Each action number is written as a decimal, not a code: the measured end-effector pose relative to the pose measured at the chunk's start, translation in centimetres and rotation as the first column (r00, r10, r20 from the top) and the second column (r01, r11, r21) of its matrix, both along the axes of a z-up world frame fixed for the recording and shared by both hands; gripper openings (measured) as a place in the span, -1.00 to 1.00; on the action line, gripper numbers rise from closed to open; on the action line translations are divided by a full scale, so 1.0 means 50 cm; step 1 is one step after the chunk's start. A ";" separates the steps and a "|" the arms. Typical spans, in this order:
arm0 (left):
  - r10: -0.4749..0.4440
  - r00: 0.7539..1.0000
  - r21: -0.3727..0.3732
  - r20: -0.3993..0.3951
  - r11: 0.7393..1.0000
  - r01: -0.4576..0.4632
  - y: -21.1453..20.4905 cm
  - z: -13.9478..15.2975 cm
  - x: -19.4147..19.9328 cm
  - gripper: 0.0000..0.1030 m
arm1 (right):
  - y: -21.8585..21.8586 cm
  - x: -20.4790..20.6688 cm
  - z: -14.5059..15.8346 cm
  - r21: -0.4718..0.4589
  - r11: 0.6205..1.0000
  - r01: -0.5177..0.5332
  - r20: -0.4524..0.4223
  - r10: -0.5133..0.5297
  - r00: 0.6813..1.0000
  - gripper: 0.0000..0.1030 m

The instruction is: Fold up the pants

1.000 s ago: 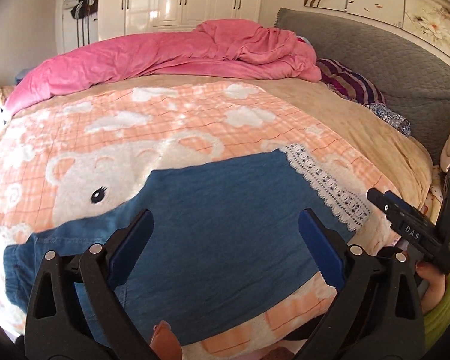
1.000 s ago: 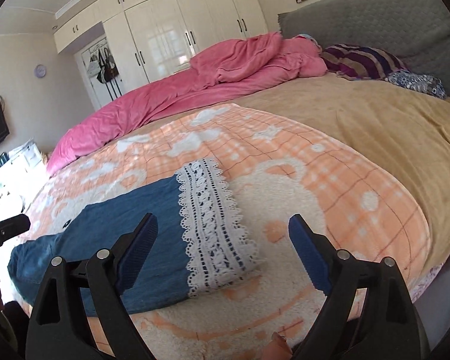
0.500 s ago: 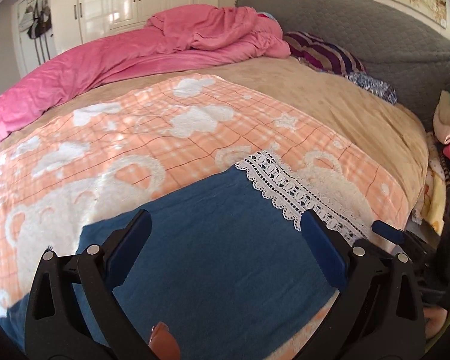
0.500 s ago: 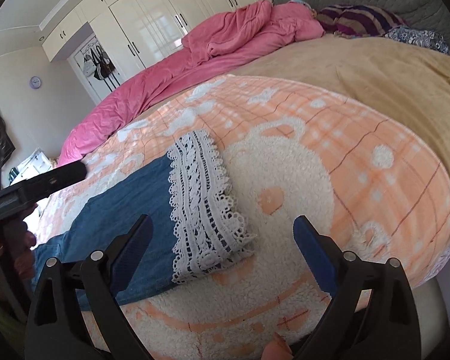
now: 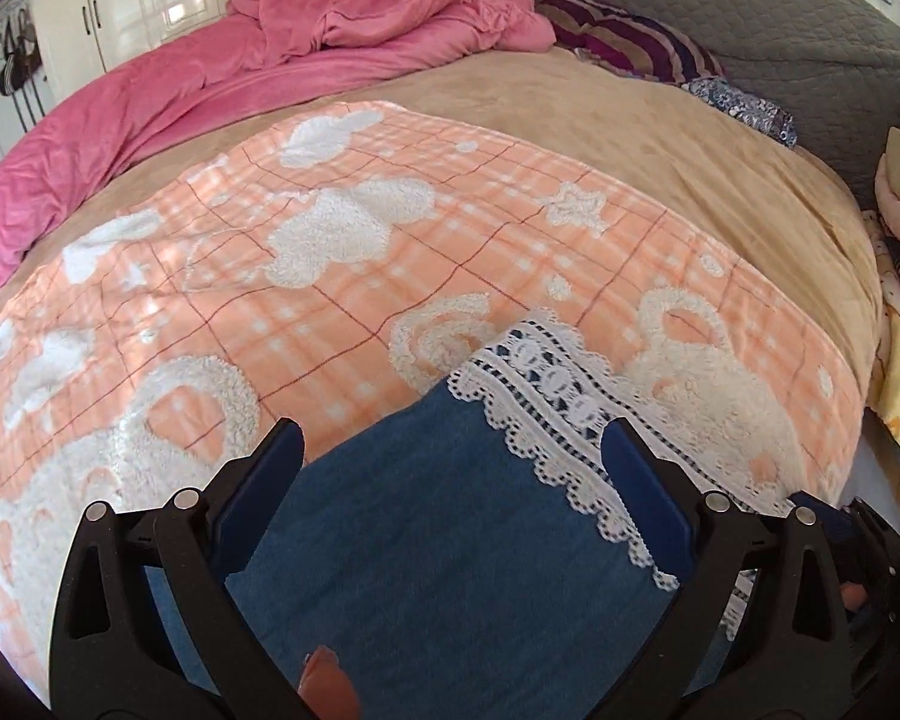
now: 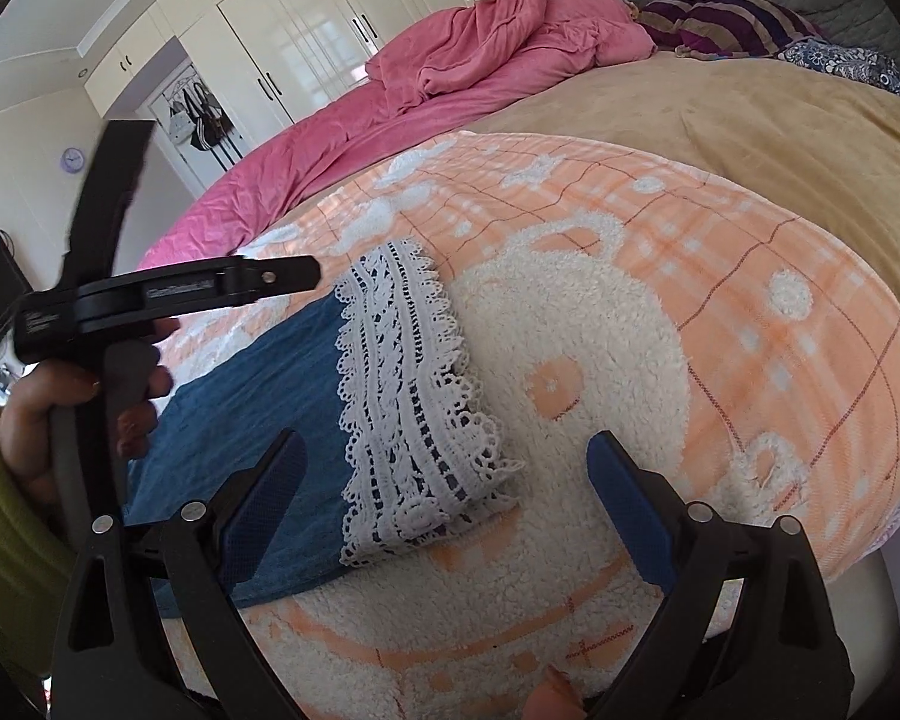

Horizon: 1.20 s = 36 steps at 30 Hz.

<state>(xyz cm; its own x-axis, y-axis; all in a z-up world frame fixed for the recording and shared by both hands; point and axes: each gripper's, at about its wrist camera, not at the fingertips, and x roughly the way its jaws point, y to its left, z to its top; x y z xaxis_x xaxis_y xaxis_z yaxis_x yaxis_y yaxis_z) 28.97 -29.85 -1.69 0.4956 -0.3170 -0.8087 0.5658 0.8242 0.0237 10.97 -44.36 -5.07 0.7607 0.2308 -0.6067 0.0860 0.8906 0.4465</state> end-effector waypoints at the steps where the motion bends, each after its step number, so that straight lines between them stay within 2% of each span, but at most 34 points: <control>1: 0.003 1.000 0.006 -0.009 1.000 -0.003 -0.002 -0.006 0.010 0.82 | 0.000 0.002 -0.001 0.004 1.000 -0.006 -0.002 0.006 1.000 0.84; 4: 0.011 0.999 0.005 -0.042 1.000 -0.011 -0.007 -0.018 0.034 0.82 | 0.012 0.007 -0.001 -0.004 0.999 -0.043 -0.003 0.043 0.999 0.76; 5: 0.012 0.998 0.008 -0.059 1.000 -0.012 -0.009 -0.023 0.043 0.82 | 0.017 0.009 -0.001 -0.009 0.998 -0.057 -0.006 0.057 0.998 0.53; 6: 0.009 0.998 0.010 -0.070 1.000 -0.008 -0.013 -0.027 0.051 0.82 | 0.022 0.010 -0.002 -0.020 0.998 -0.063 -0.011 0.063 0.998 0.41; 10: -0.019 0.994 -0.003 -0.108 1.000 0.019 -0.019 -0.041 0.078 0.80 | 0.012 0.007 -0.004 0.008 0.998 -0.055 -0.001 0.055 0.999 0.09; 13: -0.063 0.989 -0.067 -0.135 0.996 0.054 -0.019 -0.047 0.093 0.72 | 0.004 0.006 -0.005 0.045 0.997 -0.057 0.008 0.057 0.998 0.08; 16: -0.087 0.980 -0.125 -0.177 0.990 0.065 -0.018 -0.056 0.106 0.49 | 0.004 0.007 -0.004 0.086 0.992 -0.095 0.036 0.092 0.995 0.08; 17: -0.095 0.977 -0.141 -0.192 0.988 0.068 -0.018 -0.059 0.110 0.36 | 0.008 0.010 -0.005 0.081 0.992 -0.101 0.029 0.099 0.995 0.08; 19: -0.111 0.969 -0.165 -0.219 0.983 0.075 -0.018 -0.065 0.116 0.24 | 0.009 0.014 -0.006 0.078 0.992 -0.100 0.020 0.099 0.995 0.08; 23: -0.131 0.952 -0.208 -0.275 0.975 0.074 -0.016 -0.082 0.130 0.23 | 0.006 0.021 -0.011 0.104 0.989 -0.105 0.010 0.104 0.994 0.07; 26: -0.156 0.948 -0.232 -0.278 0.968 0.091 -0.021 -0.086 0.129 0.23 | 0.006 0.029 -0.017 0.155 0.977 -0.143 0.019 0.142 0.990 -0.15; 33: -0.188 0.940 -0.275 -0.285 0.955 0.108 -0.023 -0.097 0.120 0.23 | 0.005 0.036 -0.017 0.192 0.969 -0.154 0.029 0.151 0.988 -0.26; 36: -0.199 0.933 -0.296 -0.301 0.949 0.107 -0.024 -0.096 0.118 0.03 | 0.002 0.039 -0.020 0.220 0.962 -0.160 0.036 0.155 0.987 -0.34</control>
<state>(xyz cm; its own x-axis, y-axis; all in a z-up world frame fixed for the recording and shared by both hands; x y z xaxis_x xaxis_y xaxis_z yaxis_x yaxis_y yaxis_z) 34.85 -31.07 -6.50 0.1498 -0.5966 -0.7884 0.6244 0.6754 -0.3924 12.89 -44.27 -6.06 0.7146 0.4756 -0.5130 -0.0577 0.7709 0.6343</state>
